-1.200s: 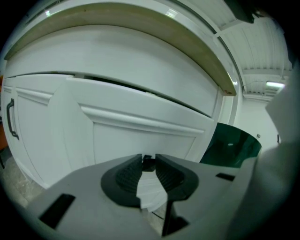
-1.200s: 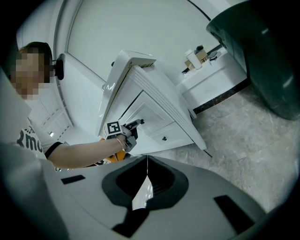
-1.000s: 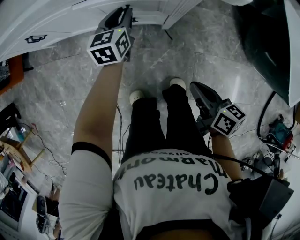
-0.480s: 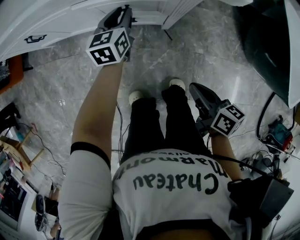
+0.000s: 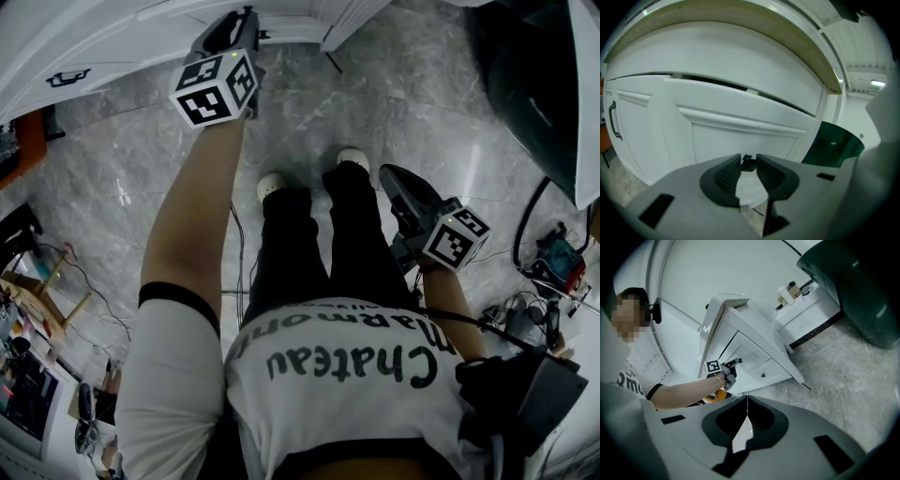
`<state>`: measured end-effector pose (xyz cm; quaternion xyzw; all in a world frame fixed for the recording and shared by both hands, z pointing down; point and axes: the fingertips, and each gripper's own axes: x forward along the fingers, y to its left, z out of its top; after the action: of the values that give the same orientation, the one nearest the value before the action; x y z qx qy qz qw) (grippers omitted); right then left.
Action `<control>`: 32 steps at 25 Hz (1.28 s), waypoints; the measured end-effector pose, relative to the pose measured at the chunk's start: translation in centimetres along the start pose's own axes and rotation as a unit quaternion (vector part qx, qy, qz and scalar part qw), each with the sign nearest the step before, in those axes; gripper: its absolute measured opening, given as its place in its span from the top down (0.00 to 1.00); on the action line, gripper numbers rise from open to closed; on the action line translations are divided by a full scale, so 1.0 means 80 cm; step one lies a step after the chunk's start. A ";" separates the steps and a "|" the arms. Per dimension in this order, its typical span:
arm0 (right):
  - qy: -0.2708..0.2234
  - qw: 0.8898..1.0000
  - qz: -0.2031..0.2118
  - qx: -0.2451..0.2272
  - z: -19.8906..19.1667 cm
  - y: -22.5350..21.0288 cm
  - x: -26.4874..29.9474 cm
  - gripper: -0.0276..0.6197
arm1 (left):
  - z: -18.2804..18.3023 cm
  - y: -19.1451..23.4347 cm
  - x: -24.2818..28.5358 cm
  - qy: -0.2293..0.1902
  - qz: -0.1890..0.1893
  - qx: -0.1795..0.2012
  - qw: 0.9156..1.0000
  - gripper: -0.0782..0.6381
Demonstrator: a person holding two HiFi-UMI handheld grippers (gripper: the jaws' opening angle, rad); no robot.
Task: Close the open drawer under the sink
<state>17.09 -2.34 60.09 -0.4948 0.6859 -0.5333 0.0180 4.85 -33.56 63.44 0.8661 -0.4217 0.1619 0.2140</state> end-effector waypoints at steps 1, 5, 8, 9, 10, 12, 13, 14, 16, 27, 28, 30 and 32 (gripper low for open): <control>0.003 1.000 -0.003 0.004 -0.001 0.003 -0.005 0.94 | 0.000 0.000 0.000 0.007 0.004 0.002 1.000 0.75; 0.006 1.000 -0.014 0.016 0.002 0.012 -0.025 0.94 | 0.001 -0.002 -0.001 0.028 0.021 0.006 0.999 0.75; -0.001 1.000 -0.020 0.017 0.015 0.016 -0.035 0.94 | 0.000 0.000 0.000 0.040 0.028 -0.007 0.999 0.75; -0.005 1.000 -0.021 0.017 0.020 0.017 -0.037 0.94 | -0.001 0.000 0.000 0.047 0.030 -0.009 0.998 0.75; -0.008 1.000 -0.022 0.018 0.025 0.019 -0.039 0.94 | -0.002 0.001 0.000 0.054 0.031 -0.010 0.998 0.75; -0.013 0.999 -0.020 0.021 0.036 0.023 -0.042 0.94 | -0.003 0.001 0.001 0.069 0.034 -0.015 0.997 0.75; -0.015 1.000 -0.018 0.021 0.041 0.025 -0.042 0.94 | -0.003 0.001 0.002 0.075 0.036 -0.018 0.996 0.75; -0.016 1.000 -0.017 0.019 0.045 0.029 -0.043 0.94 | -0.004 0.000 0.003 0.081 0.036 -0.022 0.996 0.75; -0.018 1.000 -0.015 0.014 0.053 0.038 -0.045 0.94 | -0.005 0.001 0.002 0.089 0.037 -0.030 0.995 0.75; -0.048 0.999 -0.019 -0.009 0.085 0.076 -0.075 0.94 | 0.020 0.002 -0.021 0.111 0.046 -0.025 0.992 0.77; -0.050 0.999 -0.015 -0.011 0.085 0.083 -0.075 0.94 | 0.027 -0.001 -0.025 0.109 0.039 -0.018 0.993 0.77; -0.053 0.998 -0.006 -0.016 0.087 0.099 -0.071 0.94 | 0.039 -0.008 -0.037 0.103 0.023 -0.003 0.994 0.78; -0.055 0.998 0.005 -0.023 0.088 0.115 -0.064 0.94 | 0.055 -0.014 -0.055 0.090 0.009 0.000 0.996 0.78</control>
<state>17.52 -4.33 47.54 -0.5204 0.6983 -0.4892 0.0467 3.55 -32.26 57.38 0.8443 -0.4086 0.2407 0.2497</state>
